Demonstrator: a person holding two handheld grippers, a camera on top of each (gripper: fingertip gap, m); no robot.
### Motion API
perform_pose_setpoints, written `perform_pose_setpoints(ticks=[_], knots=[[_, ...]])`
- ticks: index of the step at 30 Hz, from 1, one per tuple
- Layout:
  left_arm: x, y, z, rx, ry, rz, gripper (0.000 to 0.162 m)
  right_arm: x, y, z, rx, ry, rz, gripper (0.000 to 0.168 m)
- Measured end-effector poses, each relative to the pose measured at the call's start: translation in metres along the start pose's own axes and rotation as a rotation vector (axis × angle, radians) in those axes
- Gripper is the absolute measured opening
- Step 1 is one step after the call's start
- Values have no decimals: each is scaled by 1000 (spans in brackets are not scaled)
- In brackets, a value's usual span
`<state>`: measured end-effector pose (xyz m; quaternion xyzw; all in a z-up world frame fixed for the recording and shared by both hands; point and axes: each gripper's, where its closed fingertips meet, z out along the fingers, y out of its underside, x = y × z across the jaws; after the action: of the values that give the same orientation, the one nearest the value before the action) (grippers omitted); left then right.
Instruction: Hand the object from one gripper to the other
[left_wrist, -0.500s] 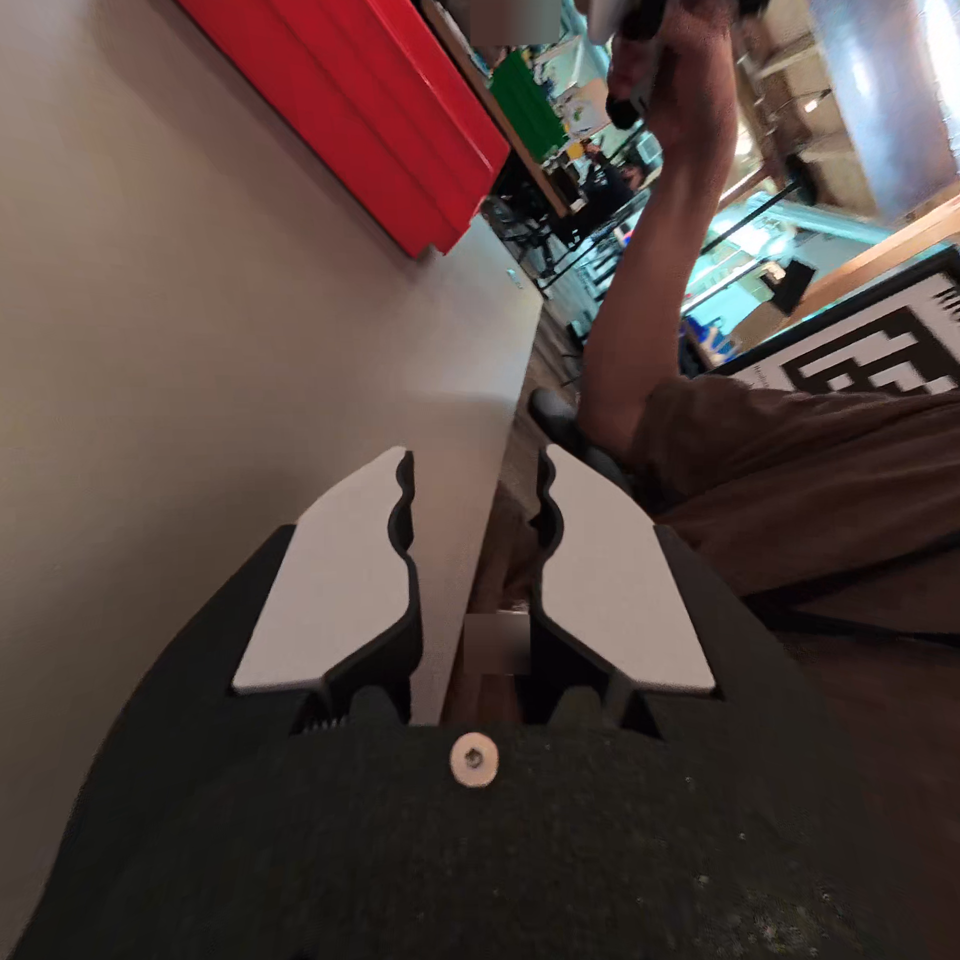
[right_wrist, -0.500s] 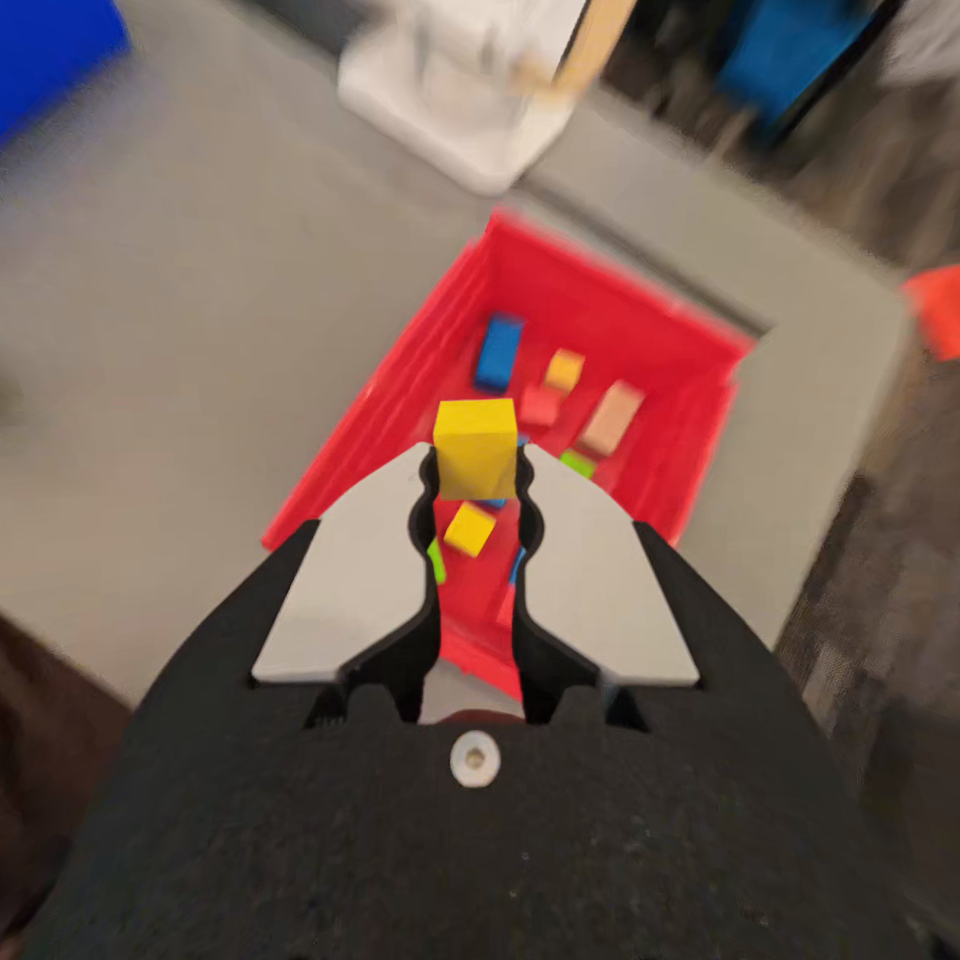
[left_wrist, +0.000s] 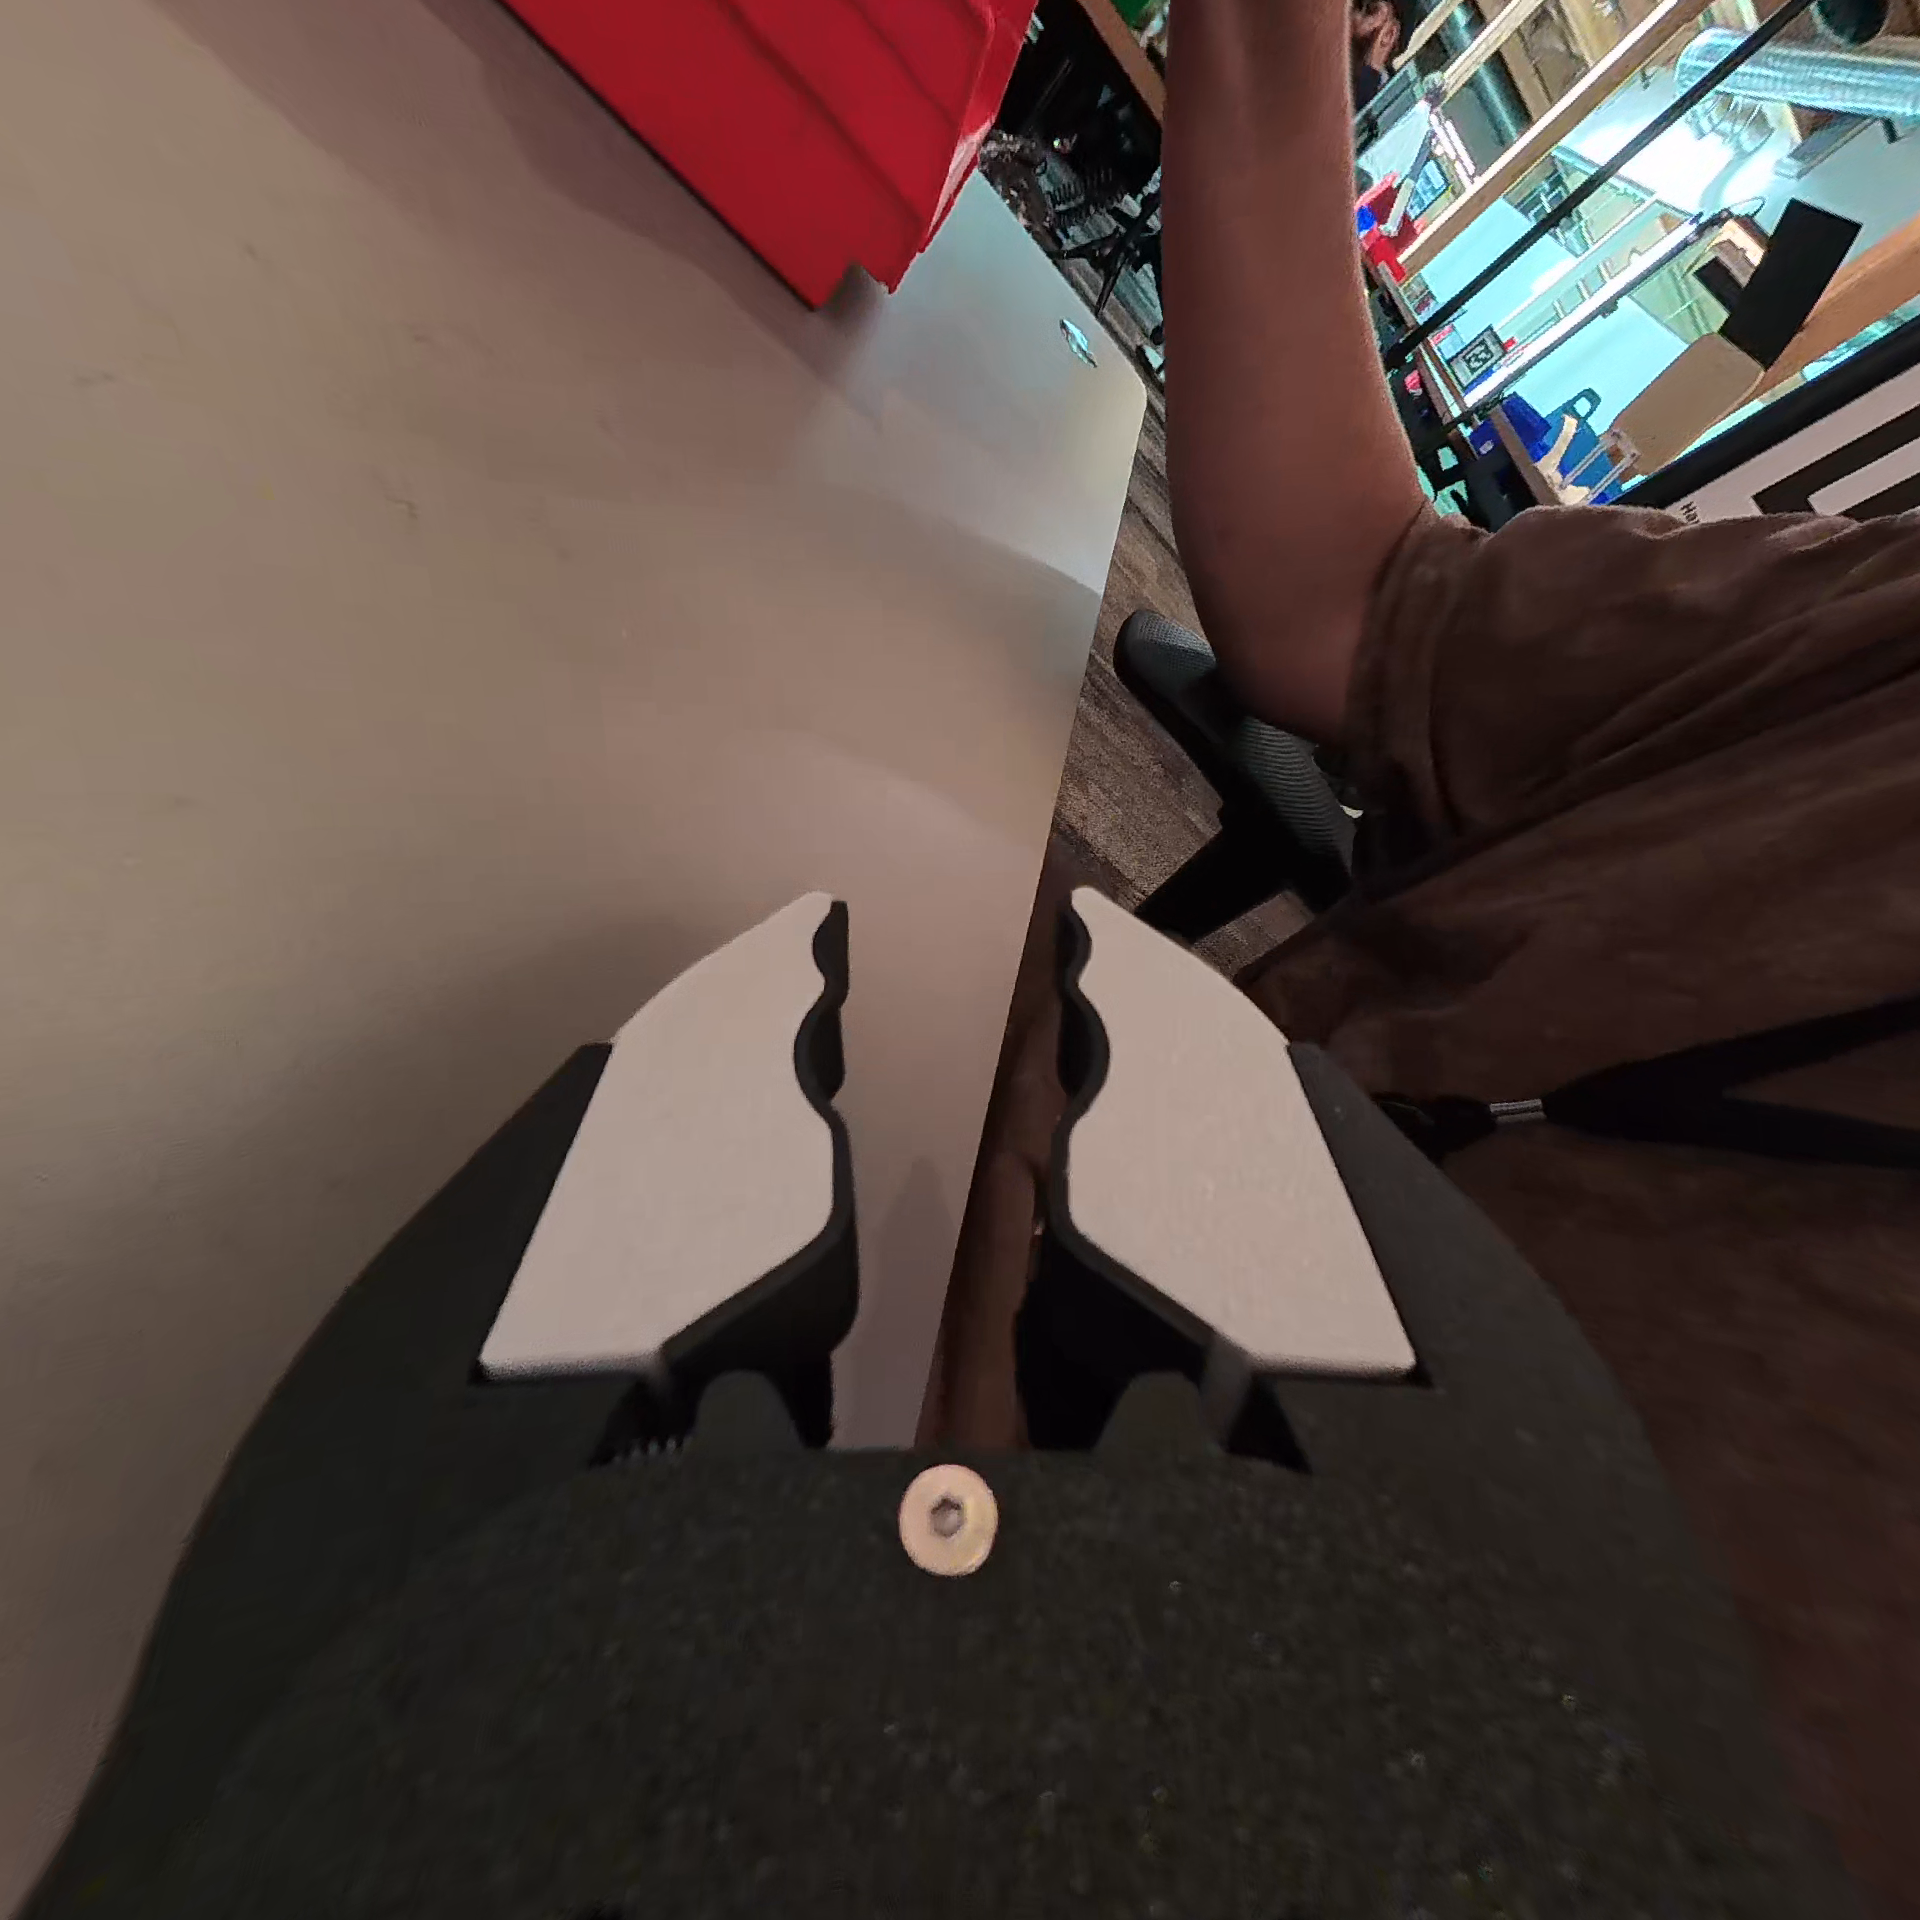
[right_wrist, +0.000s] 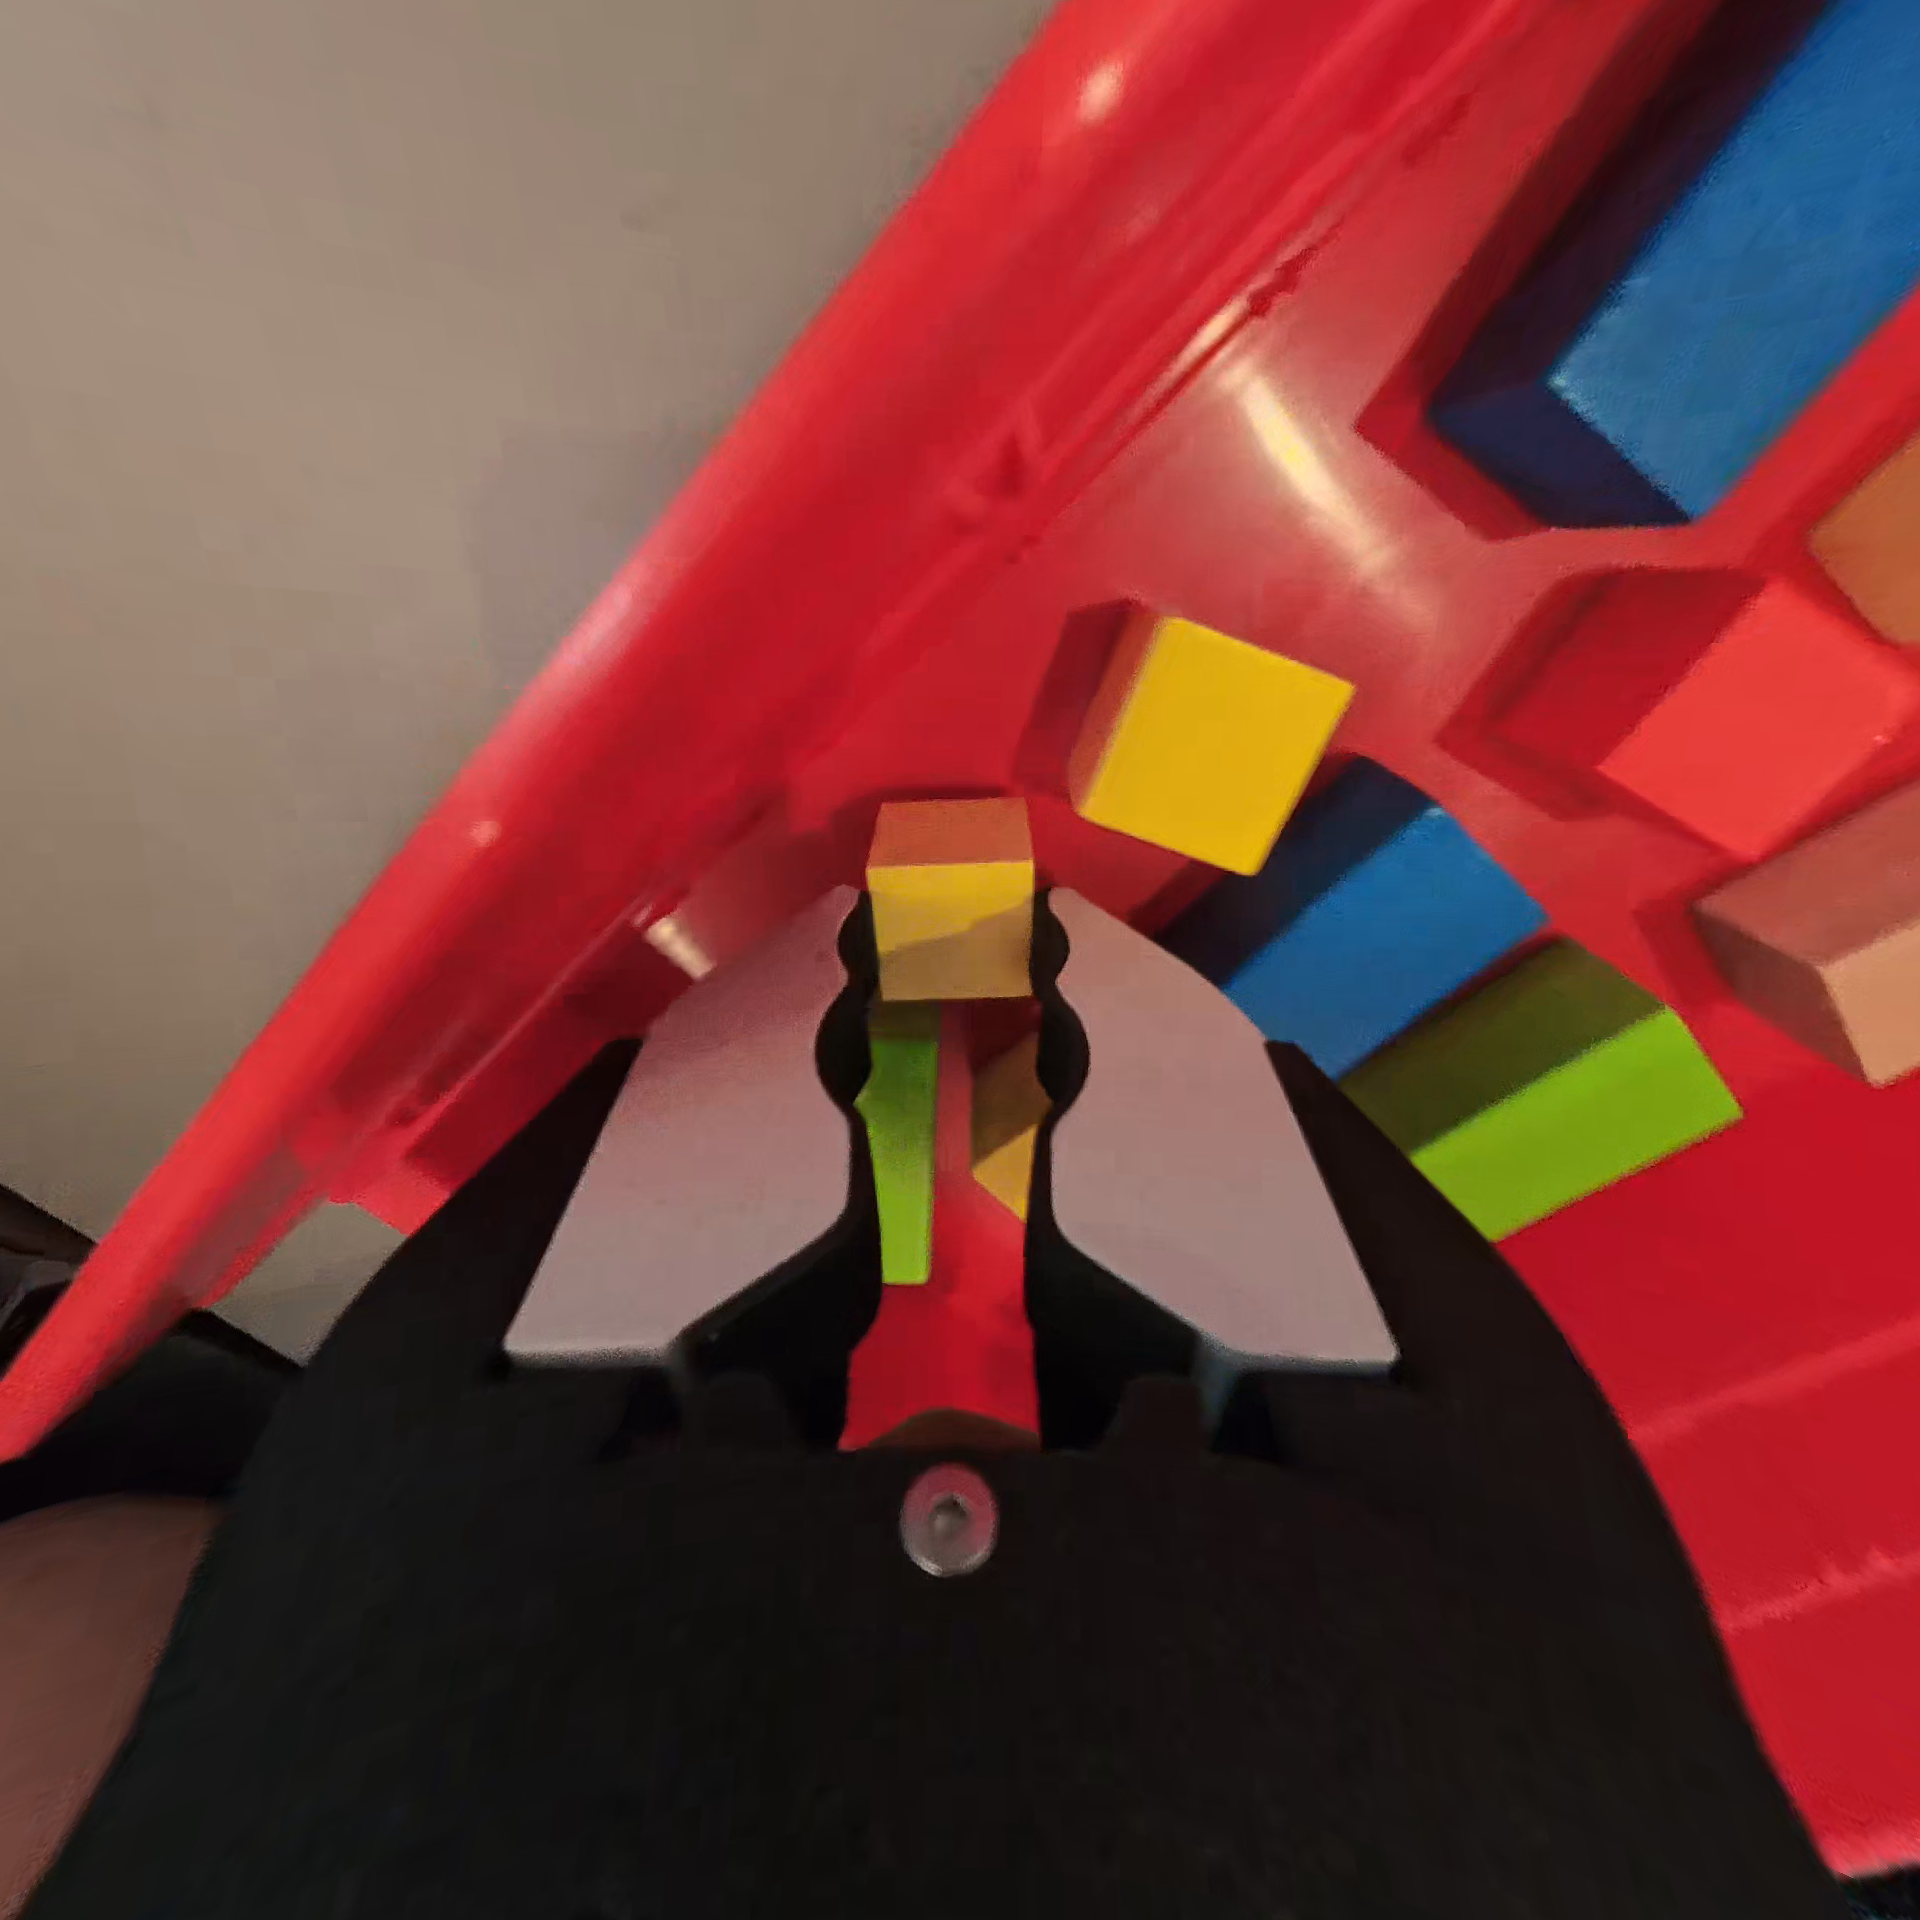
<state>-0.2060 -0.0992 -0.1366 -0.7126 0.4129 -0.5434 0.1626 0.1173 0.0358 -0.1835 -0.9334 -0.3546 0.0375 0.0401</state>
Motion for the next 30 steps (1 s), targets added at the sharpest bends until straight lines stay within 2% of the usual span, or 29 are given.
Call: perform_pose_setpoints(ticks=[6, 8, 10, 13, 18, 21, 23, 26, 30], knots=[[4, 7, 3, -36, -4, 19, 38, -6, 7, 7, -44, -7, -6, 31], [3, 9, 4, -48, -13, 26, 38, -6, 14, 7, -65, -21, 7, 49], [6, 9, 5, -53, -8, 31, 39, 0, 17, -8, -34, 6, 48, 68], [9, 7, 3, -44, -9, 42, 39, 11, 7, -74, 222, 104, 125, 67], [10, -2, -8, -12, -64, 97, 40, 10, 3, -219, 763, 476, 148, 68], [5, -9, -21, 18, -132, 130, 40, -22, 0, -253, 1075, 542, 161, 58], [-1, -15, -34, 31, -200, 150, 40, -54, -1, -235, 1199, 441, 202, 57], [-9, -31, -64, 73, -307, 119, 40, -102, 0, -178, 1211, 293, 235, 58], [-29, -68, -136, 153, -520, 98, 42, -148, 0, -131, 1232, 244, 247, 57]])
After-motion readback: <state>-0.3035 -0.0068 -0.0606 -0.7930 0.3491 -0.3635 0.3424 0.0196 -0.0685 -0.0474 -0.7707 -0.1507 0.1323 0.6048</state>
